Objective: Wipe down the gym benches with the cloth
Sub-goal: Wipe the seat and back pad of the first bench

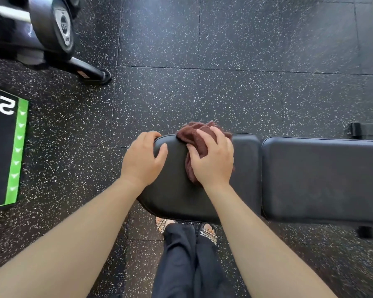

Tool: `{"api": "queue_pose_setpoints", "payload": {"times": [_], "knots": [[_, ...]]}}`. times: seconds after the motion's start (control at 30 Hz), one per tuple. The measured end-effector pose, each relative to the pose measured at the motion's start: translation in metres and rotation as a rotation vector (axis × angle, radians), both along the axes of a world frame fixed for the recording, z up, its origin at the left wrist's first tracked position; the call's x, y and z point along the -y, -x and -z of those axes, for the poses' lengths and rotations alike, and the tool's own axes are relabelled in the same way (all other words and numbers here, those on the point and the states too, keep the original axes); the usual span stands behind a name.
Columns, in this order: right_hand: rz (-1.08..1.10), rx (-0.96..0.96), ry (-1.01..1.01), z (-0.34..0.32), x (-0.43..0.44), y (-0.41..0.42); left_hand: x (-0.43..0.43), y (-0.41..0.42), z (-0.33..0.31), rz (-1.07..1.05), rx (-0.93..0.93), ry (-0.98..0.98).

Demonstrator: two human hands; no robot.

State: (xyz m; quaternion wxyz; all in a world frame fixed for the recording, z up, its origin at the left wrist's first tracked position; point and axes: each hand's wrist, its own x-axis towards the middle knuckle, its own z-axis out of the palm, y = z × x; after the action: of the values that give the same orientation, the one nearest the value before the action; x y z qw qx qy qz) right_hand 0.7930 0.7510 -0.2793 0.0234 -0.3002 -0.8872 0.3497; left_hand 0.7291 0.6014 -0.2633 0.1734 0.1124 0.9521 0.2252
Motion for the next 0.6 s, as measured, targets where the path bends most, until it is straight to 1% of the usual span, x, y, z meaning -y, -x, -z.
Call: {"api": "queue_pose_setpoints", "payload": {"times": [0.1, 0.17, 0.23, 0.3, 0.37, 0.47, 0.6], "knots": [[-0.037, -0.015, 0.054, -0.005, 0.003, -0.023, -0.001, -0.005, -0.006, 0.008, 0.042, 0.046], [-0.063, 0.013, 0.096, -0.012, 0.003, -0.038, 0.001, -0.01, -0.015, 0.03, 0.073, 0.071], [-0.043, 0.039, 0.183, -0.025, 0.002, -0.053, 0.007, -0.017, -0.032, 0.065, 0.071, 0.096], [0.007, 0.047, 0.273, -0.047, 0.001, -0.063, 0.014, -0.024, -0.057, 0.109, 0.067, 0.113], [0.023, 0.037, 0.318, -0.075, 0.002, -0.07, 0.023, -0.03, -0.087, 0.151, 0.069, 0.109], [0.001, 0.011, 0.318, -0.122, 0.01, -0.071, 0.036, -0.032, -0.137, 0.198, 0.033, 0.074], [-0.056, -0.012, 0.325, -0.177, 0.032, -0.046, 0.059, -0.015, -0.191, 0.204, -0.028, 0.024]]}}
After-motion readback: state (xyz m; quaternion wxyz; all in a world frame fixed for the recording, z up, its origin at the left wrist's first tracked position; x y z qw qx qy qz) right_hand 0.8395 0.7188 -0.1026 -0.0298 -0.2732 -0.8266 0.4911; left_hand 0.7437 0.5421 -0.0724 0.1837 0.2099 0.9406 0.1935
